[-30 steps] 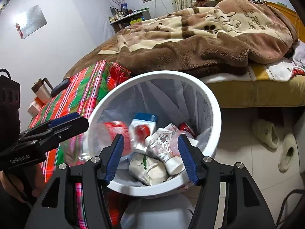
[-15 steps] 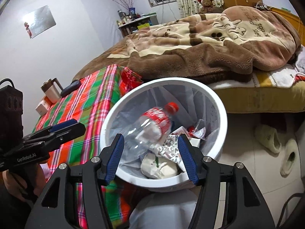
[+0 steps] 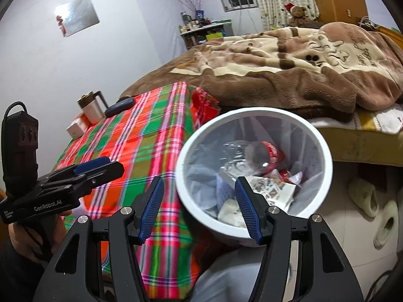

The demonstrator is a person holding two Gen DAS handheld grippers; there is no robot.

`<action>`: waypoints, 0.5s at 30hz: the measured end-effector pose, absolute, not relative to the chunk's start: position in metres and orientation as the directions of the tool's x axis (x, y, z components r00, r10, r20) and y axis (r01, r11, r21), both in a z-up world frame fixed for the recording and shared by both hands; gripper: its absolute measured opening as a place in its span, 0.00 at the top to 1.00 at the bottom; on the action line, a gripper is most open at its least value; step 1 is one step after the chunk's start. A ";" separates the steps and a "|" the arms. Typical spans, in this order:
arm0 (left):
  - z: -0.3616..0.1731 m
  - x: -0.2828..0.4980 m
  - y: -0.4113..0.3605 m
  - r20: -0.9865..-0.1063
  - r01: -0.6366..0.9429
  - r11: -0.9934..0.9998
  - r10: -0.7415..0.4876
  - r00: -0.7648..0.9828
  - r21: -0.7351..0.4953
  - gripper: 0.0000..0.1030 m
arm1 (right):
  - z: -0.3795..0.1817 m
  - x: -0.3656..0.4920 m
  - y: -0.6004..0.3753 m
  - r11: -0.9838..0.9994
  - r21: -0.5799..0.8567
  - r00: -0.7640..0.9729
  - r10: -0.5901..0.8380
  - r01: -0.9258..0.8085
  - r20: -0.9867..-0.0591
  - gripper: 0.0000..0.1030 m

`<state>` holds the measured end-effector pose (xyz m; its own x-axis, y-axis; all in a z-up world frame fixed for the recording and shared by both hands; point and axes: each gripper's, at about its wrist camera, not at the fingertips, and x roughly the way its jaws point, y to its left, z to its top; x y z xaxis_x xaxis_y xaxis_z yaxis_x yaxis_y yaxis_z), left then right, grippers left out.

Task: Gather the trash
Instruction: 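Move both open tools back over the plaid cloth toward the remaining trash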

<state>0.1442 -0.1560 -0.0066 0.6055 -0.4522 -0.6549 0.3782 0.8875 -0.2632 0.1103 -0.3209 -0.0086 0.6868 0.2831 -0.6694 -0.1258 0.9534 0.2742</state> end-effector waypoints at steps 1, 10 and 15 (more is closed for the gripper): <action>-0.007 0.142 -0.150 -0.654 0.367 0.892 -0.446 0.611 -0.265 0.35 | -0.008 0.110 -0.319 0.953 0.275 0.686 0.287 -0.130 -0.669 0.42; -0.007 0.125 -0.117 -0.641 0.321 0.908 -0.418 0.644 -0.269 0.35 | -0.007 0.106 -0.295 0.944 0.274 0.669 0.325 -0.185 -0.668 0.42; -0.008 0.117 -0.102 -0.635 0.298 0.915 -0.402 0.660 -0.271 0.35 | -0.009 0.104 -0.279 0.934 0.278 0.650 0.355 -0.223 -0.672 0.42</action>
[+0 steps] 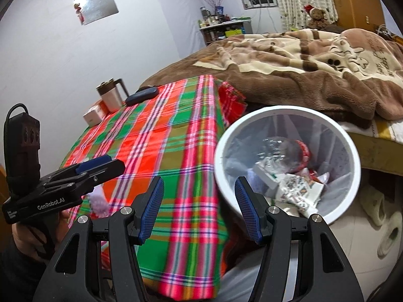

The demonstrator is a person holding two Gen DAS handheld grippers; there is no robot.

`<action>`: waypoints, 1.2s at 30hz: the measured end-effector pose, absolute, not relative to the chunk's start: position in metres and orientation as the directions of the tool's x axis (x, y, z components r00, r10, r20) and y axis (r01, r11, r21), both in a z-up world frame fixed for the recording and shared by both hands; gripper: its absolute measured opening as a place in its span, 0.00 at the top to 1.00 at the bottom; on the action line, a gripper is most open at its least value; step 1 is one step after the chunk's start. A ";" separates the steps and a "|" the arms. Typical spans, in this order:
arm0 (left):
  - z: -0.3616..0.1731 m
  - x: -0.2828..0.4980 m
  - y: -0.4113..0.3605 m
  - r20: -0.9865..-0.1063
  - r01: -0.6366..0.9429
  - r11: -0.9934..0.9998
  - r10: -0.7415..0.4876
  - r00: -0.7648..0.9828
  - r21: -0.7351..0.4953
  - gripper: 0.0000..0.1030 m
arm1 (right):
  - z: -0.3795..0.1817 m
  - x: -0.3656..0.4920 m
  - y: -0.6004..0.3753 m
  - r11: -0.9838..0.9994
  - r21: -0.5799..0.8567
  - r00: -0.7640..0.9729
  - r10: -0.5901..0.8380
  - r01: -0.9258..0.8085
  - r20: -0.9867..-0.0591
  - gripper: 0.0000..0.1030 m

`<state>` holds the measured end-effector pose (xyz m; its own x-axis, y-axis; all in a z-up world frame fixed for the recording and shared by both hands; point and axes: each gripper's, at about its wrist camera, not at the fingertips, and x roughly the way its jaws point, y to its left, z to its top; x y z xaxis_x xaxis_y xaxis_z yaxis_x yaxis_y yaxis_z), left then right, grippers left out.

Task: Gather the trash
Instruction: 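Move both open tools back over the plaid cloth toward the remaining trash, then grasp the white foam net with the right tool while the left tool grasps the small clear cup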

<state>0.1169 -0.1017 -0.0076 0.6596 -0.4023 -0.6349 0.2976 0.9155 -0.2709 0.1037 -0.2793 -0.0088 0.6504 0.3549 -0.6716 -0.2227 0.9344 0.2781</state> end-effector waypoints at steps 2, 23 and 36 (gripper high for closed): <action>-0.007 0.113 -0.095 -0.633 0.284 0.920 -0.391 0.668 -0.269 0.35 | -0.010 0.104 -0.272 0.930 0.279 0.640 0.368 -0.240 -0.675 0.42; -0.011 0.071 0.004 -0.631 0.056 0.970 -0.198 0.750 -0.239 0.35 | -0.013 0.106 -0.200 0.847 0.293 0.529 0.511 -0.444 -0.677 0.42; -0.027 0.059 0.073 -0.661 -0.114 0.964 -0.076 0.747 -0.239 0.35 | -0.028 0.114 -0.141 0.767 0.306 0.407 0.580 -0.563 -0.706 0.42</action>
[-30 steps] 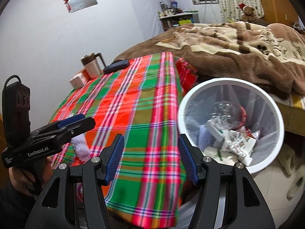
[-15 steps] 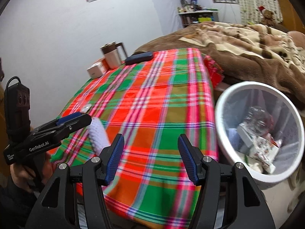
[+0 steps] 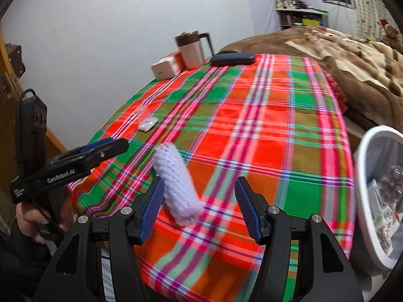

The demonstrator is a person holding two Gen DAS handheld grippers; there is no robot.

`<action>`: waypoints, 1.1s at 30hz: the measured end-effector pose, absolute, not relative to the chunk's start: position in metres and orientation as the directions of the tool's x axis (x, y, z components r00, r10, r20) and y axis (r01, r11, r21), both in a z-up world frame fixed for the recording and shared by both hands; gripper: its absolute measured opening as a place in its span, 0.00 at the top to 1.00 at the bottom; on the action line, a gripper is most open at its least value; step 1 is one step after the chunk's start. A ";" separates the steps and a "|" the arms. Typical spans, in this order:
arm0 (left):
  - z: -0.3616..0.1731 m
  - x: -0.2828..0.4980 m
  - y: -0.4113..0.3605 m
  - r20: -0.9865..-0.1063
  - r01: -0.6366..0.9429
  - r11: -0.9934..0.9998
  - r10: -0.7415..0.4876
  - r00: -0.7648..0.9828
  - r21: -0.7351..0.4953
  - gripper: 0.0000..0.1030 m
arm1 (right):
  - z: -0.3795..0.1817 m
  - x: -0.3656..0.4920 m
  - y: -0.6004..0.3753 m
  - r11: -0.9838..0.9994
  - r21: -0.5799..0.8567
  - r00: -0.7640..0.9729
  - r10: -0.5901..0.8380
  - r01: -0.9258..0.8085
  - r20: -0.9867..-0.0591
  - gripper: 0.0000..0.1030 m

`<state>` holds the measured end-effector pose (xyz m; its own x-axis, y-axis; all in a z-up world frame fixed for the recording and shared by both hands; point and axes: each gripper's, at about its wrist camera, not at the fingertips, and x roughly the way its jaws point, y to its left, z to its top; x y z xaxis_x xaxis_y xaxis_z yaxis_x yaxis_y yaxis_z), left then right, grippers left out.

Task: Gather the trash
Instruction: 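Grasp the white foam net with the right tool while the left tool grasps the small clear cup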

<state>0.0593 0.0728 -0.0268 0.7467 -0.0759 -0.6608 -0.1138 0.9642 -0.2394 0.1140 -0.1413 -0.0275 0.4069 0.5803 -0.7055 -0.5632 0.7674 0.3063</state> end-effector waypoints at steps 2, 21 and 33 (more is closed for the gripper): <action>-0.029 0.061 0.079 -0.663 -0.126 0.962 -0.069 0.745 -0.242 0.35 | -0.032 0.115 -0.134 0.760 0.312 0.387 0.584 -0.570 -0.714 0.42; -0.051 0.121 0.123 -0.697 -0.189 0.954 -0.027 0.717 -0.232 0.35 | -0.050 0.129 -0.114 0.773 0.293 0.359 0.548 -0.564 -0.756 0.76; -0.061 0.156 0.131 -0.718 -0.206 0.948 -0.033 0.696 -0.243 0.52 | -0.051 0.146 -0.128 0.806 0.301 0.390 0.528 -0.509 -0.754 0.78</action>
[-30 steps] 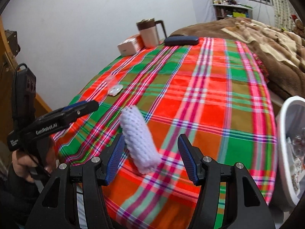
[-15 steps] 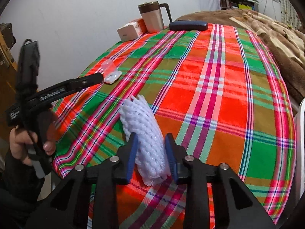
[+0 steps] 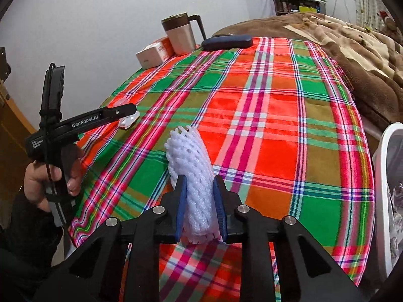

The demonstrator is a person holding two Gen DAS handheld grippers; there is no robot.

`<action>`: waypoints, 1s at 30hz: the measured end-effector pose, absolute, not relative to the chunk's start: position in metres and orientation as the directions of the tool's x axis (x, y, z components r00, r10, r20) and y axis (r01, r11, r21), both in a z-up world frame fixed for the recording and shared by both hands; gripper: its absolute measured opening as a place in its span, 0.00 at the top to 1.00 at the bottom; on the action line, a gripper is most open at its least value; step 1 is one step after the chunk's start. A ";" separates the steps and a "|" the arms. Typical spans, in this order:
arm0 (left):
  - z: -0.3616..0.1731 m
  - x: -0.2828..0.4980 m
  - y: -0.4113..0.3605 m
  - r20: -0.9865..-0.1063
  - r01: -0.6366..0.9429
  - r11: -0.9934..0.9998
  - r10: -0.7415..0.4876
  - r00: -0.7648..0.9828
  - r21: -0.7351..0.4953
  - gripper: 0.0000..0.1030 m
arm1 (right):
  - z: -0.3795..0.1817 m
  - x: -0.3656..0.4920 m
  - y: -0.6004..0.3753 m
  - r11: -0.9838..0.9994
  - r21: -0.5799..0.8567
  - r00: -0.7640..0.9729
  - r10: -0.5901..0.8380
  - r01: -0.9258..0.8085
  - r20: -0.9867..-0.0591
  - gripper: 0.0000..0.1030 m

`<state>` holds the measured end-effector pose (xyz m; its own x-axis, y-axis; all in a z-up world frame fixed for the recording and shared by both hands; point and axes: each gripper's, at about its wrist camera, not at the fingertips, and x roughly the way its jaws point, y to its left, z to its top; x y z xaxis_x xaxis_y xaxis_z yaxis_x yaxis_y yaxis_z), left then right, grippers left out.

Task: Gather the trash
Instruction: 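Grasp the white foam net with the right tool while the left tool grasps the small clear cup, then carry the foam net and small clear cup over the wastebasket with both tools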

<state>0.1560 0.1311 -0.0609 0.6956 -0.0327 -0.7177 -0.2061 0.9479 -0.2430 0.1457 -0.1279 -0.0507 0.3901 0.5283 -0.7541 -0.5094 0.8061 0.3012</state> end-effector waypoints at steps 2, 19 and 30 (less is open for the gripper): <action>-0.064 0.160 0.131 -0.728 -0.215 0.949 -0.023 0.685 -0.231 0.63 | -0.051 0.146 -0.131 0.808 0.303 0.392 0.528 -0.505 -0.754 0.78; -0.027 0.127 0.084 -0.652 -0.086 0.975 -0.070 0.755 -0.205 0.69 | -0.039 0.149 -0.159 0.840 0.300 0.460 0.508 -0.452 -0.728 0.78; -0.010 0.113 0.031 -0.633 0.027 0.974 -0.166 0.756 -0.223 0.69 | -0.022 0.138 -0.190 0.863 0.298 0.532 0.489 -0.407 -0.691 0.78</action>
